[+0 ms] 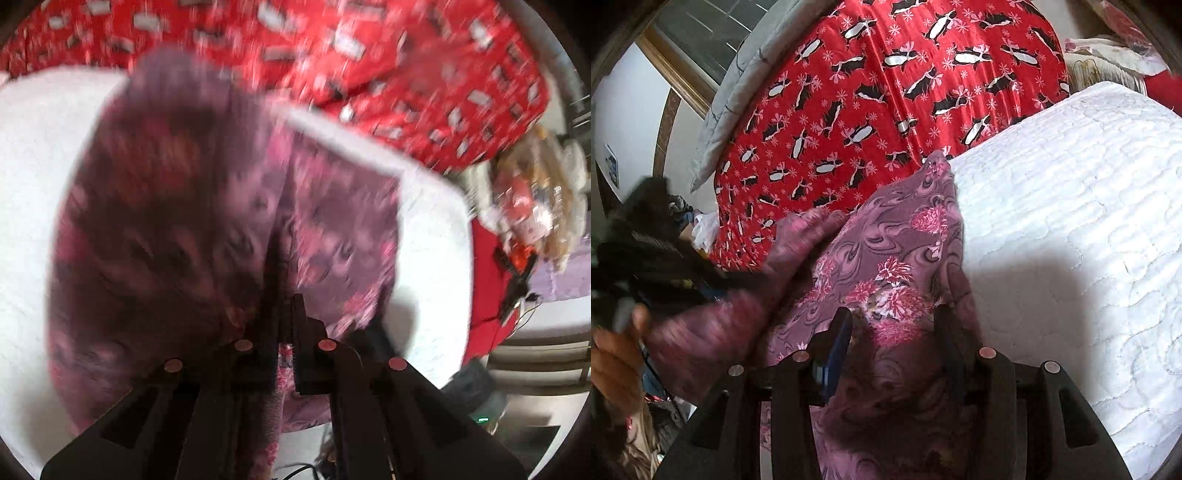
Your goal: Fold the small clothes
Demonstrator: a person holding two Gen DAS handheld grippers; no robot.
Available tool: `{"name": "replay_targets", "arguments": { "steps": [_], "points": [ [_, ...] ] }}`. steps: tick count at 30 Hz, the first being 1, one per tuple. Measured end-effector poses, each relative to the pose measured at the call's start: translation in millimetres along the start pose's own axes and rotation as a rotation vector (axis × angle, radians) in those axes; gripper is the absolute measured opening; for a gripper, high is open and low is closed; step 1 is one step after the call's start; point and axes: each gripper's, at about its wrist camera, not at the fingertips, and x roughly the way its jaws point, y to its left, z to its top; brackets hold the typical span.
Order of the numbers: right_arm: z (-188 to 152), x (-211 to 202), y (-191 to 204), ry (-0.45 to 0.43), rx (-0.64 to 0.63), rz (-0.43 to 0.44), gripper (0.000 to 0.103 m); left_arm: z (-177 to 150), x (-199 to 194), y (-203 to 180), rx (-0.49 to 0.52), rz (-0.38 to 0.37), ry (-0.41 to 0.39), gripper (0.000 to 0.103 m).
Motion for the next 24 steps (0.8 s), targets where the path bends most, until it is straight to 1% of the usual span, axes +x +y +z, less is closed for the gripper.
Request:
{"name": "replay_targets", "arguments": {
  "steps": [2, 4, 6, 8, 9, 11, 12, 13, 15, 16, 17, 19, 20, 21, 22, 23, 24],
  "points": [
    [-0.8, -0.9, -1.2, -0.004, 0.005, 0.009, 0.049, -6.5, 10.3, 0.6, 0.006, 0.003, 0.03, 0.004],
    [-1.0, -1.3, -2.7, -0.008, 0.011, 0.018, 0.049, -11.8, 8.1, 1.9, 0.007, -0.006, 0.036, 0.005],
    [-1.2, -1.5, -3.1, -0.009, 0.014, 0.023, 0.049, -15.6, -5.9, 0.6, 0.029, -0.038, 0.04, 0.006],
    [-1.2, -1.4, -2.7, -0.009, 0.016, 0.023, 0.049, -16.9, -24.2, 1.3, 0.045, -0.067, 0.024, 0.006],
    [-1.3, -1.2, -2.6, -0.009, 0.017, 0.023, 0.049, -16.9, -34.6, 2.8, 0.053, -0.071, 0.005, 0.01],
    [-1.1, -1.5, -3.1, -0.005, 0.023, 0.026, 0.049, -15.8, -61.5, 11.3, 0.072, -0.047, -0.072, 0.019],
    [-0.2, -1.5, -3.3, 0.0, 0.03, 0.026, 0.049, -14.9, -71.2, 17.1, 0.074, -0.024, -0.111, 0.027],
    [2.5, -1.6, -2.7, 0.016, 0.042, 0.019, 0.048, -13.3, -84.7, 30.2, 0.062, 0.024, -0.174, 0.036],
    [9.1, -4.2, 2.2, 0.033, 0.059, -0.006, 0.049, -9.7, -93.6, 52.3, 0.032, 0.075, -0.244, 0.041],
    [12.3, -6.7, 6.2, 0.026, 0.058, -0.006, 0.05, -7.5, -94.7, 66.2, 0.005, 0.11, -0.273, 0.041],
    [15.9, -10.3, 13.5, 0.01, 0.042, 0.006, 0.05, -5.5, -91.1, 86.7, -0.041, 0.136, -0.287, 0.041],
    [22.5, -10.2, 29.9, 0.011, 0.003, 0.041, 0.052, -6.3, -76.9, 111.6, -0.097, 0.117, -0.253, 0.041],
    [26.4, -3.6, 40.3, 0.039, -0.01, 0.072, 0.055, -8.8, -63.5, 124.2, -0.13, 0.089, -0.21, 0.041],
    [28.4, 2.9, 46.9, 0.064, -0.015, 0.093, 0.058, -11.0, -54.9, 130.3, -0.142, 0.068, -0.187, 0.041],
    [29.5, 10.0, 52.6, 0.087, -0.02, 0.106, 0.063, -15.7, -45.1, 138.4, -0.158, 0.035, -0.177, 0.041],
    [30.9, 22.6, 60.9, 0.12, -0.032, 0.11, 0.064, -18.9, -40.6, 139.7, -0.169, 0.009, -0.182, 0.041],
    [30.6, 29.8, 64.7, 0.137, -0.037, 0.106, 0.064, -21.6, -38.2, 145.6, -0.189, -0.035, -0.189, 0.041]
  ]
}}
